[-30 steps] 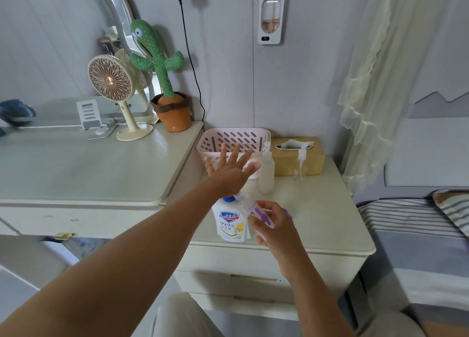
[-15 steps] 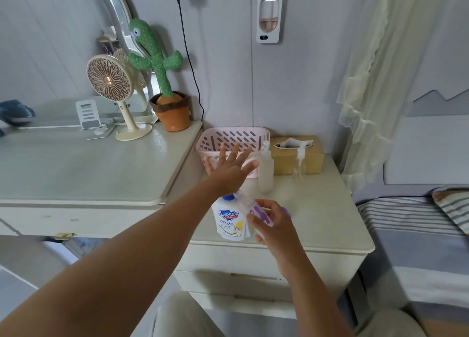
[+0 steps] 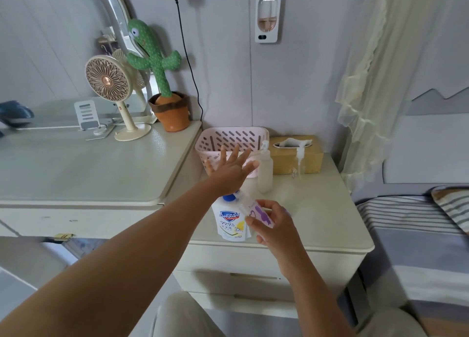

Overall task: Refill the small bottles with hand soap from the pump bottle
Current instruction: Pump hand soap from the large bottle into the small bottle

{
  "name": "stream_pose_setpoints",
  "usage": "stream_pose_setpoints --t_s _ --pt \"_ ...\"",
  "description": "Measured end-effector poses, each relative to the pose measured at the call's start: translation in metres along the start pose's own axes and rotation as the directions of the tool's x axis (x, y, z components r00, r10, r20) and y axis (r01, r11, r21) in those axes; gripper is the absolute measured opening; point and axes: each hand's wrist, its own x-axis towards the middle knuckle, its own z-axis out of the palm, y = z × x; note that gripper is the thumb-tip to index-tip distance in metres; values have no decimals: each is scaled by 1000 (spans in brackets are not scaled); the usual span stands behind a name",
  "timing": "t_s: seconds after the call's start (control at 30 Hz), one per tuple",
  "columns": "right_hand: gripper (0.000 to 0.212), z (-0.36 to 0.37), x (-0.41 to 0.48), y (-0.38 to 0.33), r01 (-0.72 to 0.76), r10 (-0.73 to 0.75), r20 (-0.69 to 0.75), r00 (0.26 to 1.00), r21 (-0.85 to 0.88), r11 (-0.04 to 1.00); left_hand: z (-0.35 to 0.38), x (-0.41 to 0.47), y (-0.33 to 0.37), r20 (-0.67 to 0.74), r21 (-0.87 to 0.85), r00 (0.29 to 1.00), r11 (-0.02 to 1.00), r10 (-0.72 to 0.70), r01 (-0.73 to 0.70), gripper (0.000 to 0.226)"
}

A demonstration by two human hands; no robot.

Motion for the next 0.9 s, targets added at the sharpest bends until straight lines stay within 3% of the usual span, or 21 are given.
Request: stream_pose_setpoints --t_s 0.37,0.53,0.9 --pt "31 -2 3 -2 10 -9 17 1000 -8 1000 -7 0 0 9 -123 999 991 44 -43 58" --pt "31 -1 2 -1 1 -1 8 1000 -13 1000 -2 1 -2 22 -35 999 999 40 -39 56" --pt "28 -2 4 -4 19 -19 6 1000 -20 1000 -4 3 -1 -8 -20 1000 999 25 -25 57"
